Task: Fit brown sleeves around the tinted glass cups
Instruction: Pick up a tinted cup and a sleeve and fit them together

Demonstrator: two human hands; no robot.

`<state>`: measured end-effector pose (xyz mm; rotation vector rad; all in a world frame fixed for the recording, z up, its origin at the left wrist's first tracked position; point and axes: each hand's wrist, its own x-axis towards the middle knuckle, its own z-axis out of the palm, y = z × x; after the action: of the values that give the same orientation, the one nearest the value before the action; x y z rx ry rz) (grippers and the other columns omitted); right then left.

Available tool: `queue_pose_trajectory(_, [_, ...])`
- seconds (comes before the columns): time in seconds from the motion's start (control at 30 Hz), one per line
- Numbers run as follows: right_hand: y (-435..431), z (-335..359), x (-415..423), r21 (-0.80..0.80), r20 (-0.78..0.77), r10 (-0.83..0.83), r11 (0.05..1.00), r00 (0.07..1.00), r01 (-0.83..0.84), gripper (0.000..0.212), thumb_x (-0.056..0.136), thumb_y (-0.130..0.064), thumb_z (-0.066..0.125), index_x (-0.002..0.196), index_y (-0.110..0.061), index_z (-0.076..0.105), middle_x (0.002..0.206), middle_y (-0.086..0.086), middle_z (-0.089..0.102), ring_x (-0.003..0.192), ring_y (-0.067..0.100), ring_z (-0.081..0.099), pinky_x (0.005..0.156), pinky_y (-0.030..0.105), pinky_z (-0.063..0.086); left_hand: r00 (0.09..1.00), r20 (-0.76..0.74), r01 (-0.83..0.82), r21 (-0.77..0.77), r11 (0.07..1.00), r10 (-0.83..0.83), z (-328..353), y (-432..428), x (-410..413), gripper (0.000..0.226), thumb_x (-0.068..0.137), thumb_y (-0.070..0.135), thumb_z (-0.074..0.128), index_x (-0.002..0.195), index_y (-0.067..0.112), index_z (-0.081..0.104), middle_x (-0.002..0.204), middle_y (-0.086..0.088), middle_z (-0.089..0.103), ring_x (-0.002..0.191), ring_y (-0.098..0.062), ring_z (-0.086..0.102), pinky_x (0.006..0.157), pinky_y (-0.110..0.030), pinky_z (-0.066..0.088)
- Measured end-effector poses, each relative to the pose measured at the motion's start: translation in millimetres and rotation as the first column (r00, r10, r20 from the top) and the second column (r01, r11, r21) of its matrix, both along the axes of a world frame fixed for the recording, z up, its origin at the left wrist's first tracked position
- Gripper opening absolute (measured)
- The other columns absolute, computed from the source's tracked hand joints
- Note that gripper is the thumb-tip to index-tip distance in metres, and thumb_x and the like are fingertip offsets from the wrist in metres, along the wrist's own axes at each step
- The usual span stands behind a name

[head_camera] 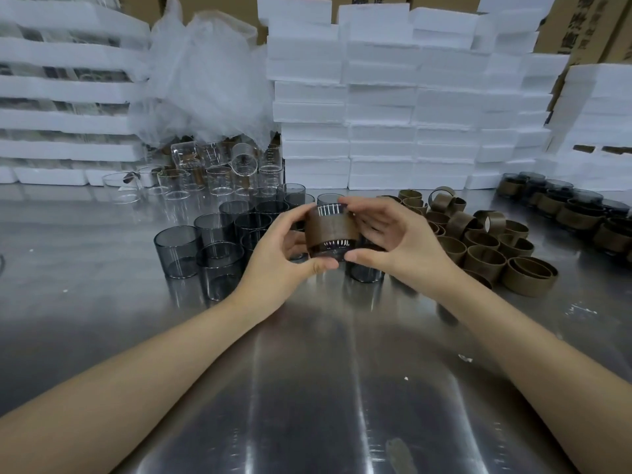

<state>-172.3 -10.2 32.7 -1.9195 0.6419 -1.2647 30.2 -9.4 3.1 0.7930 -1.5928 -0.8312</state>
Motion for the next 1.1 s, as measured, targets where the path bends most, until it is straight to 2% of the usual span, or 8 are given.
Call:
queue_pose_trajectory(0.1, [-1, 3, -4, -0.096, -0.167, -0.046, 0.995, 0.985, 0.030, 0.066, 0.079, 0.006, 0.072, 0.133, -0.024, 0.051, 0.145, -0.002, 0.049, 0.138, 0.013, 0.041, 0.114, 0.038, 0.035, 1.000, -0.007, -0.013, -0.060, 0.998, 0.013, -2, -2, 0, 0.078, 0.069, 0.010, 0.086, 0.126, 0.051, 0.051, 0.133, 0.017, 0.057, 0.115, -0.007, 0.061, 0.096, -0.024, 0.051])
queue_pose_trajectory(0.23, [-1, 3, -4, -0.175, -0.246, -0.135, 0.980, 0.960, 0.093, 0.068, 0.080, 0.007, 0.058, 0.134, -0.032, 0.049, 0.140, -0.011, 0.053, 0.135, 0.008, 0.044, 0.110, 0.030, 0.040, 1.000, -0.008, -0.018, -0.063, 0.998, 0.018, -2, -2, 0, 0.082, 0.068, 0.005, 0.086, 0.121, 0.057, 0.053, 0.132, 0.021, 0.057, 0.115, -0.006, 0.061, 0.095, -0.021, 0.050])
queue_pose_trajectory(0.53, [-8, -6, -8, -0.336, -0.323, -0.291, 0.925, 0.901, 0.178, 0.071, 0.079, 0.009, 0.063, 0.141, -0.021, 0.045, 0.124, -0.021, 0.052, 0.121, -0.003, 0.050, 0.096, 0.014, 0.046, 0.998, -0.052, 0.019, 0.033, 0.999, -0.017, -3, -2, 0, 0.081, 0.068, -0.007, 0.081, 0.124, 0.045, 0.054, 0.116, 0.025, 0.068, 0.109, -0.004, 0.065, 0.087, -0.013, 0.050])
queue_pose_trajectory(0.7, [-8, -8, -7, -0.356, -0.346, -0.323, 0.914, 0.881, 0.195, 0.070, 0.080, 0.007, 0.063, 0.143, -0.016, 0.044, 0.126, -0.015, 0.052, 0.124, -0.003, 0.046, 0.095, 0.009, 0.043, 1.000, -0.017, 0.025, 0.058, 0.998, -0.024, -5, -4, 2, 0.079, 0.069, -0.006, 0.081, 0.131, 0.036, 0.053, 0.112, 0.021, 0.070, 0.106, -0.007, 0.068, 0.089, -0.015, 0.050])
queue_pose_trajectory(0.8, [-4, -6, -7, -0.304, -0.320, -0.263, 0.939, 0.910, 0.165, 0.065, 0.084, 0.005, 0.060, 0.141, -0.022, 0.044, 0.129, -0.013, 0.053, 0.126, 0.001, 0.048, 0.099, 0.015, 0.045, 1.000, -0.002, 0.007, 0.037, 0.999, -0.007, -3, 0, -1, 0.076, 0.069, -0.007, 0.081, 0.133, 0.024, 0.055, 0.116, 0.022, 0.068, 0.107, -0.007, 0.068, 0.087, -0.015, 0.051])
queue_pose_trajectory(0.97, [4, 7, 1, -0.016, -0.079, -0.145, 0.989, 0.986, 0.144, 0.038, 0.088, -0.011, 0.067, 0.125, -0.019, 0.060, 0.126, -0.004, 0.063, 0.120, 0.010, 0.058, 0.098, 0.024, 0.049, 0.998, 0.056, -0.033, -0.053, 0.998, 0.036, 9, 16, -6, 0.077, 0.078, -0.001, 0.078, 0.144, 0.021, 0.045, 0.137, 0.002, 0.056, 0.118, -0.008, 0.061, 0.099, -0.028, 0.051])
queue_pose_trajectory(1.03, [2, 21, -2, 0.032, -0.018, -0.141, 0.989, 0.990, 0.142, 0.038, 0.081, -0.016, 0.070, 0.119, -0.015, 0.063, 0.122, -0.001, 0.066, 0.113, 0.012, 0.064, 0.095, 0.027, 0.052, 0.996, 0.090, 0.012, -0.068, 0.998, -0.006, 23, 21, -10, 0.075, 0.085, 0.011, 0.074, 0.149, 0.023, 0.037, 0.145, 0.007, 0.049, 0.124, -0.006, 0.056, 0.103, -0.026, 0.047])
queue_pose_trajectory(1.1, [-9, 40, -8, 0.072, 0.003, -0.158, 0.985, 0.987, 0.157, 0.039, 0.076, -0.015, 0.073, 0.114, -0.010, 0.064, 0.118, 0.003, 0.068, 0.108, 0.012, 0.067, 0.092, 0.028, 0.054, 0.992, 0.125, 0.028, -0.066, 0.997, -0.020, 47, 11, -11, 0.064, 0.090, 0.022, 0.069, 0.146, 0.030, 0.040, 0.137, 0.018, 0.054, 0.118, 0.002, 0.058, 0.096, -0.015, 0.047])
